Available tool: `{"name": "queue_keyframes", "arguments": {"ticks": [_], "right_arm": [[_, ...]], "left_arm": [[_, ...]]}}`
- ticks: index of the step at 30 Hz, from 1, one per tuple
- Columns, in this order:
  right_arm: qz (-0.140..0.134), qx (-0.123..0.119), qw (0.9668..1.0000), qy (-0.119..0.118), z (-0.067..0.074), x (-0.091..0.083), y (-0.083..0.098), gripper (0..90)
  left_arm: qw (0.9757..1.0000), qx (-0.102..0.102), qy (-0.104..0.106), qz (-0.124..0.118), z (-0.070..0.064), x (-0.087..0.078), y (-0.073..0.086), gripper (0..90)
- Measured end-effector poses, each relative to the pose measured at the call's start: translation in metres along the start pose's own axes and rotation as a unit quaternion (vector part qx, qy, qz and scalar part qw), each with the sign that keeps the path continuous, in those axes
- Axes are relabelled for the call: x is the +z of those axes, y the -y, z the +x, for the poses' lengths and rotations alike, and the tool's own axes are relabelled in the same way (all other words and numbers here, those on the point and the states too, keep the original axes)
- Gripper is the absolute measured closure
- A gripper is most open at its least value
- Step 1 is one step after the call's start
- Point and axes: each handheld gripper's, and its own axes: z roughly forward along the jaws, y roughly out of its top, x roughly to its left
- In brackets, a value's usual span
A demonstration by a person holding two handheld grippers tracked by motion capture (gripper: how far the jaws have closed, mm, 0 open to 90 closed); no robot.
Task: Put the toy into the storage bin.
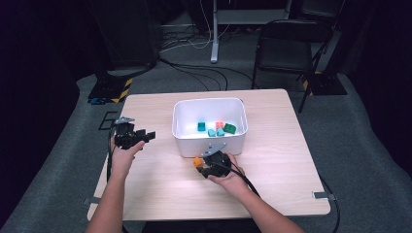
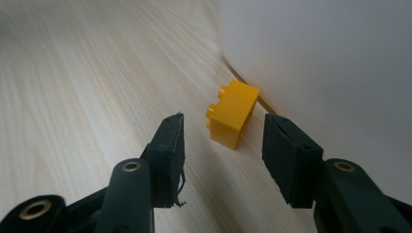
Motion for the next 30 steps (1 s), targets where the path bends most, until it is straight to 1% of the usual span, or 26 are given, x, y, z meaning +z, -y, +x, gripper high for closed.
{"name": "queue_keyframes", "arguments": {"ticks": [2, 3, 4, 5, 6, 7, 9, 11, 15, 17, 18, 19, 20, 21, 22, 23, 25, 26, 27, 28, 29, 30], "right_arm": [[0.007, 0.003, 1.0, 0.002, 0.001, 0.005, 0.001, 50.0], [0.01, -0.003, 0.9999, 0.002, 0.001, 0.007, 0.002, 50.0], [0.011, 0.001, 0.9999, 0.004, 0.002, 0.009, 0.002, 50.0], [0.011, -0.002, 0.9999, 0.004, 0.002, 0.01, 0.002, 50.0], [0.01, 0.002, 0.9999, 0.004, 0.002, 0.012, 0.002, 50.0], [0.011, 0.0, 0.9999, 0.003, 0.002, 0.013, 0.001, 49.9], [0.013, 0.006, 0.9999, 0.001, 0.003, 0.016, 0.0, 49.4], [0.012, 0.01, 0.9999, 0.005, 0.003, 0.019, 0.0, 48.5], [0.015, 0.015, 0.9998, -0.003, 0.003, 0.026, -0.002, 47.4], [0.014, 0.017, 0.9998, -0.002, 0.004, 0.029, -0.003, 47.4], [0.022, 0.026, 0.9994, -0.004, 0.006, 0.029, -0.004, 47.6], [0.012, 0.018, 0.9997, -0.003, 0.006, 0.031, -0.004, 48.8], [0.011, 0.016, 0.9998, -0.004, 0.006, 0.032, -0.005, 50.5], [0.016, 0.028, 0.9995, -0.008, 0.008, 0.032, -0.005, 52.0], [0.018, 0.029, 0.9994, -0.01, 0.009, 0.033, -0.006, 53.8], [0.021, 0.019, 0.9996, -0.01, 0.01, 0.034, -0.006, 56.3], [0.023, 0.017, 0.9995, -0.012, 0.012, 0.035, -0.007, 59.9], [0.019, 0.007, 0.9997, -0.013, 0.012, 0.036, -0.007, 62.0], [0.024, 0.006, 0.9995, -0.019, 0.013, 0.036, -0.007, 64.1], [0.034, 0.011, 0.999, -0.026, 0.015, 0.035, -0.007, 66.5], [0.036, 0.011, 0.9988, -0.032, 0.016, 0.035, -0.008, 66.6], [0.031, -0.003, 0.9989, -0.034, 0.016, 0.036, -0.008, 66.7]], "left_arm": [[1.0, 0.001, 0.0, 0.002, 0.001, -0.001, 0.0, 45.0], [1.0, 0.002, 0.001, 0.001, 0.001, -0.001, 0.0, 45.0], [1.0, 0.0, 0.0, -0.002, 0.001, 0.0, 0.0, 45.0], [1.0, 0.0, 0.0, -0.002, 0.002, -0.001, 0.0, 45.0], [1.0, -0.001, 0.001, 0.001, 0.002, -0.001, 0.0, 45.0], [1.0, -0.003, 0.0, -0.003, 0.002, -0.001, 0.0, 45.0], [1.0, 0.001, 0.001, -0.003, 0.004, -0.002, 0.0, 45.0], [1.0, 0.001, 0.001, -0.001, 0.004, -0.003, -0.001, 45.0], [1.0, 0.0, 0.001, -0.003, 0.004, -0.004, -0.001, 44.9], [1.0, -0.001, 0.001, -0.005, 0.005, -0.005, -0.001, 45.0], [1.0, -0.003, 0.001, -0.006, 0.005, -0.006, -0.001, 45.0], [1.0, -0.003, 0.001, -0.007, 0.005, -0.006, -0.001, 45.0], [1.0, -0.003, 0.001, -0.007, 0.006, -0.006, -0.001, 44.9], [1.0, -0.004, 0.001, -0.007, 0.006, -0.006, -0.001, 45.0], [1.0, -0.003, 0.001, -0.007, 0.006, -0.006, -0.001, 45.0], [1.0, -0.003, 0.001, -0.007, 0.006, -0.006, -0.001, 45.0], [1.0, -0.003, 0.001, -0.006, 0.005, -0.006, -0.001, 45.0], [1.0, -0.003, 0.002, -0.006, 0.005, -0.006, -0.001, 44.9], [1.0, -0.004, 0.002, -0.008, 0.005, -0.006, -0.001, 45.0], [1.0, -0.004, 0.002, -0.007, 0.006, -0.007, -0.001, 45.0], [1.0, -0.002, 0.002, -0.008, 0.006, -0.007, -0.001, 45.0], [1.0, -0.001, 0.001, -0.009, 0.007, -0.007, -0.001, 44.9]]}}
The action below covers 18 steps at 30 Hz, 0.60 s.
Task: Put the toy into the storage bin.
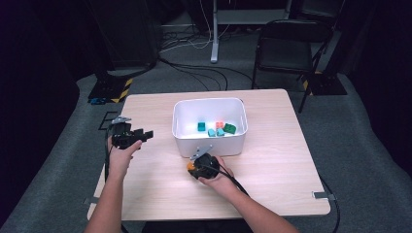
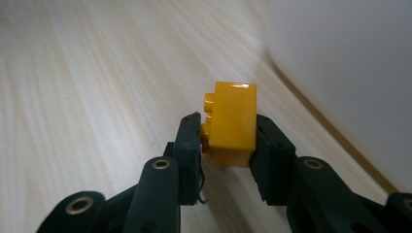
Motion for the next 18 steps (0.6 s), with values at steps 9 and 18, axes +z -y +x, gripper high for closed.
{"name": "queue_keyframes", "arguments": {"ticks": [9, 18], "right_arm": [[0.005, -0.024, 0.9996, -0.009, 0.011, -0.01, -0.003, 67.0], [-0.004, -0.03, 0.9994, -0.015, 0.012, -0.033, -0.006, 67.0]], "left_arm": [[1.0, -0.001, -0.002, -0.002, 0.0, 0.001, 0.0, 44.9], [1.0, -0.002, -0.004, 0.001, 0.0, 0.002, 0.001, 45.0]]}}
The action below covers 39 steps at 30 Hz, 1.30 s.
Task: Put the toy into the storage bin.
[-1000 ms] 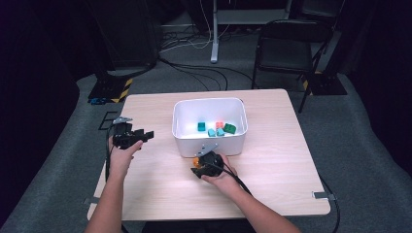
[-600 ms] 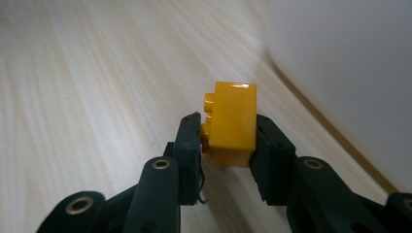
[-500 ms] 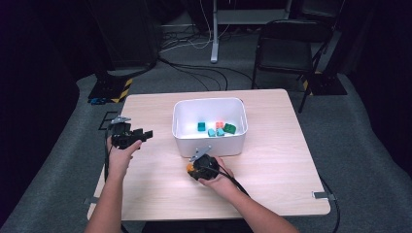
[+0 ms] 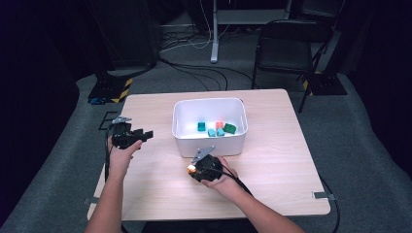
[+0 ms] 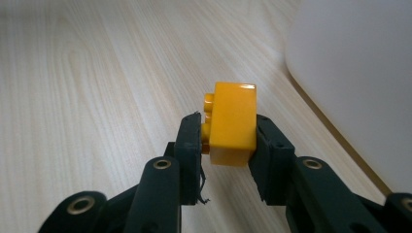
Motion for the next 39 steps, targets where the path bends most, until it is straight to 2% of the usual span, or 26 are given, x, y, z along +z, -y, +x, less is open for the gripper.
{"name": "queue_keyframes", "arguments": {"ticks": [10, 14, 28, 31, 34, 39], "right_arm": [[-0.006, -0.006, 1.0, -0.001, -0.002, -0.032, -0.002, 67.0], [-0.001, -0.007, 1.0, -0.002, -0.004, -0.041, -0.003, 67.0], [-0.017, -0.006, 0.9998, -0.003, -0.012, -0.071, -0.01, 67.1], [-0.021, -0.002, 0.9997, -0.008, -0.015, -0.077, -0.013, 67.0], [-0.022, 0.012, 0.9996, -0.011, -0.017, -0.083, -0.015, 67.1], [-0.03, 0.013, 0.9994, -0.011, -0.021, -0.095, -0.021, 67.1]], "left_arm": [[1.0, 0.002, 0.0, 0.008, 0.0, 0.001, 0.0, 45.0], [1.0, -0.001, -0.001, 0.003, 0.001, 0.001, 0.0, 45.0], [1.0, 0.001, 0.001, 0.003, -0.001, 0.001, 0.0, 45.0], [1.0, 0.002, 0.001, 0.004, -0.001, 0.0, 0.0, 45.0], [1.0, 0.0, 0.003, 0.002, -0.002, -0.001, 0.0, 45.0], [1.0, 0.002, 0.003, 0.002, -0.003, -0.002, -0.001, 45.0]]}}
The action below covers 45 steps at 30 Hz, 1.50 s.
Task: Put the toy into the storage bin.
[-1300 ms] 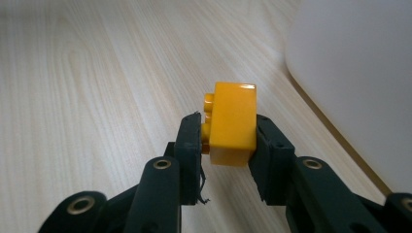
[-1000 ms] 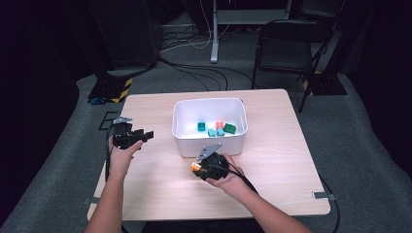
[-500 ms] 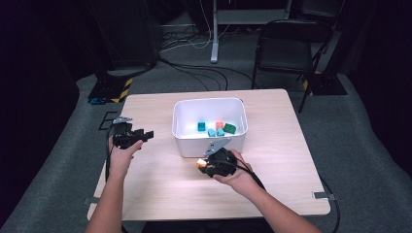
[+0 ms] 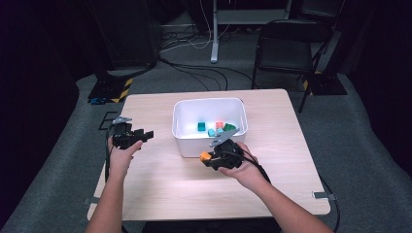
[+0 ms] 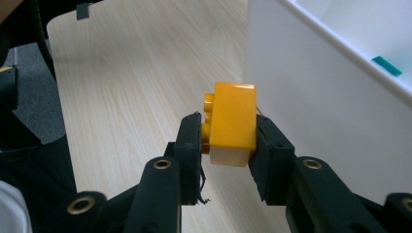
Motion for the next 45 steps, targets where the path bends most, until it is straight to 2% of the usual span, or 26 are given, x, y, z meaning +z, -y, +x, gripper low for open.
{"name": "queue_keyframes", "arguments": {"ticks": [6, 15, 20, 24, 29, 33, 38, 45], "right_arm": [[-0.004, -0.002, 1.0, 0.003, -0.002, -0.014, -0.01, 67.1], [-0.018, 0.016, 0.9997, 0.002, -0.016, -0.031, -0.026, 67.2], [-0.025, 0.021, 0.9994, 0.008, -0.023, -0.041, -0.035, 67.2], [-0.027, 0.024, 0.9991, 0.022, -0.03, -0.047, -0.044, 67.2], [-0.026, 0.024, 0.9985, 0.041, -0.042, -0.046, -0.054, 67.2], [-0.025, 0.036, 0.9978, 0.051, -0.053, -0.042, -0.06, 67.2], [-0.022, 0.039, 0.9968, 0.067, -0.068, -0.033, -0.067, 67.2], [-0.017, 0.055, 0.9953, 0.078, -0.082, -0.017, -0.08, 67.1]], "left_arm": [[1.0, 0.0, 0.003, 0.002, -0.002, 0.002, 0.0, 45.0], [1.0, -0.001, 0.004, 0.001, -0.002, 0.0, 0.0, 45.0], [1.0, 0.0, 0.004, 0.001, -0.002, 0.0, 0.0, 45.0], [1.0, -0.001, 0.005, -0.002, -0.002, 0.0, 0.0, 45.0], [1.0, -0.003, 0.005, 0.001, -0.001, 0.0, 0.0, 45.0], [1.0, -0.005, 0.006, -0.002, 0.0, 0.0, 0.0, 45.1], [0.9999, -0.006, 0.007, -0.004, 0.001, -0.001, 0.0, 45.1], [0.9999, -0.005, 0.008, -0.005, 0.001, -0.002, 0.0, 45.1]]}}
